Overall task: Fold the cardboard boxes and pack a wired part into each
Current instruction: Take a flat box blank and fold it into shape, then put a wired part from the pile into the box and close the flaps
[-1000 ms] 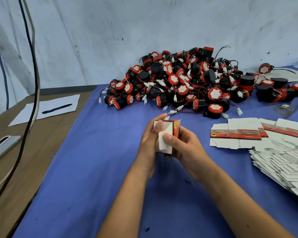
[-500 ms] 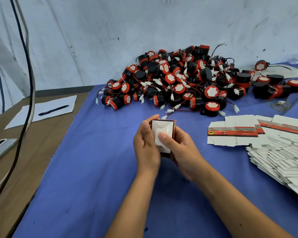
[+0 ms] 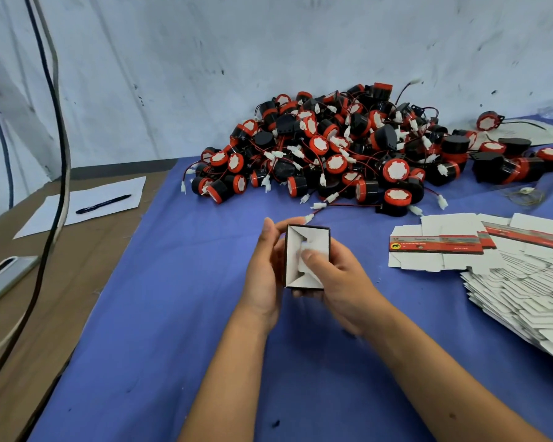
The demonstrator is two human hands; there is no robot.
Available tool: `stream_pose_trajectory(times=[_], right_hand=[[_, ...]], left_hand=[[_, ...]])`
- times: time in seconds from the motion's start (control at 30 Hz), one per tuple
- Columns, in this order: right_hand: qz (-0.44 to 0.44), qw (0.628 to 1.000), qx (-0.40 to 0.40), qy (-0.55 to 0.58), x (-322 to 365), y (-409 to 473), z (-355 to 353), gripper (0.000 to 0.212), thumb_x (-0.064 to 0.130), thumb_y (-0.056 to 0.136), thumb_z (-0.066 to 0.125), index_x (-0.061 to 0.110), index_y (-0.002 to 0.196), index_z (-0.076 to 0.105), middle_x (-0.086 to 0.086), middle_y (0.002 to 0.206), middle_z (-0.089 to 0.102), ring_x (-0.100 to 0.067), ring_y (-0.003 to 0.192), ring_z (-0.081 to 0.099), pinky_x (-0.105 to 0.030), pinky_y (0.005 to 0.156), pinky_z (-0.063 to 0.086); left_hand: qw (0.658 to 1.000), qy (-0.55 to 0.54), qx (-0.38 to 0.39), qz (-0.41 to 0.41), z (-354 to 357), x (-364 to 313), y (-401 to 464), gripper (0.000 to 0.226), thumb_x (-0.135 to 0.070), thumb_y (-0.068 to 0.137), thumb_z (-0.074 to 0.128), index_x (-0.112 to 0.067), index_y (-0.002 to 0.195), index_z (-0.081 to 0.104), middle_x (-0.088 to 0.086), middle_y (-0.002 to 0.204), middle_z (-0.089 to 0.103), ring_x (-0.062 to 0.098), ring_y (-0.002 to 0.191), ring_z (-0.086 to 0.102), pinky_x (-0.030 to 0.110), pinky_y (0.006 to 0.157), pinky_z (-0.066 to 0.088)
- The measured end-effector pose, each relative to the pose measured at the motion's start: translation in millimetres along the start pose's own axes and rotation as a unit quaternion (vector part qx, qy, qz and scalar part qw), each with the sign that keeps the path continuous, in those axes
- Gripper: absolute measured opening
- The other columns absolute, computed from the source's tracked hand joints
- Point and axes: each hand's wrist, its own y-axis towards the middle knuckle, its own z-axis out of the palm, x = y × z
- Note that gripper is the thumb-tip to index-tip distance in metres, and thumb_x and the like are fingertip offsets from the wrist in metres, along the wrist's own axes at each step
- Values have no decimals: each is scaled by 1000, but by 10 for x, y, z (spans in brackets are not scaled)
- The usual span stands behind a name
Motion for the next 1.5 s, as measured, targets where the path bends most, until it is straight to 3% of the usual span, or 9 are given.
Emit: stream_pose_trajectory(times=[0.47, 0.53, 0.6, 0.67, 0.9, 1.0, 1.17, 1.3, 1.5], right_hand=[[-41, 995, 29, -89, 179, -23, -125, 33, 23, 92, 69, 8, 121, 67, -17, 110, 72, -28, 104, 68, -49, 95, 54], [-125, 902, -78, -406, 134, -2, -185, 25, 29, 85, 80, 15, 100, 65, -8, 87, 69, -21, 88, 63, -43, 87, 51], [-190, 697, -98, -685, 90, 18, -234, 22, 31, 84, 77, 23, 98, 62, 8, 90, 70, -18, 106, 59, -41, 108, 33], [-149, 643, -34, -750, 95, 21, -218, 26, 29, 86, 69, 32, 111, 64, 14, 104, 72, -16, 128, 49, -52, 121, 10], [-344, 795, -114, -486, 263, 143, -435, 28, 13, 81, 50, 16, 94, 75, 8, 93, 72, -17, 104, 59, -34, 95, 45], [-285, 727, -292, -552, 440, 471, -758, 25, 5, 84, 50, 13, 94, 72, 1, 94, 68, -20, 97, 51, -34, 82, 47], [135, 607, -133, -772, 673, 942, -1386, 68, -4, 91, 53, 19, 152, 35, -14, 165, 14, -50, 151, 5, -56, 111, 40], [101, 531, -62, -839, 768, 1052, -1312, 44, -2, 91, 50, 14, 131, 59, -15, 132, 55, -41, 127, 45, -46, 108, 38], [-5, 614, -84, -785, 705, 956, -985, 42, 0, 85, 54, 16, 121, 69, -13, 116, 62, -36, 112, 54, -43, 80, 52]], left_hand=[[986, 84, -114, 93, 28, 79, 30, 63, -71, 81, 58, -15, 107, 72, 16, 112, 72, 26, 97, 67, 50, 84, 54], [965, 157, -161, 133, 2, 104, 57, 62, -72, 81, 53, -18, 107, 71, 6, 116, 70, 16, 105, 65, 35, 88, 50], [967, 167, -130, 139, -16, 117, 59, 59, -71, 83, 52, -24, 116, 68, -1, 119, 70, 13, 111, 66, 29, 90, 51], [969, 202, -77, 121, -9, 181, 78, 56, -69, 82, 58, -31, 123, 61, -8, 110, 72, 7, 101, 69, 20, 80, 54], [911, 334, -217, 106, -110, 352, 245, 9, -25, 106, 51, -29, 114, 51, -13, 85, 62, -5, 75, 60, 12, 55, 40], [906, 350, -216, 101, -96, 380, 281, 12, -17, 107, 47, -28, 111, 51, -18, 94, 61, -16, 80, 56, 10, 58, 39], [924, 304, -199, 113, -60, 338, 244, 27, -26, 85, 45, -28, 110, 56, -17, 97, 65, -9, 82, 59, 10, 57, 39], [936, 261, -212, 101, -92, 317, 269, 33, -36, 82, 48, -28, 112, 59, -10, 99, 68, 0, 80, 61, 17, 63, 44], [942, 241, -218, 81, -104, 315, 249, 31, -37, 80, 49, -31, 109, 60, -11, 100, 69, 10, 85, 64, 34, 72, 50]])
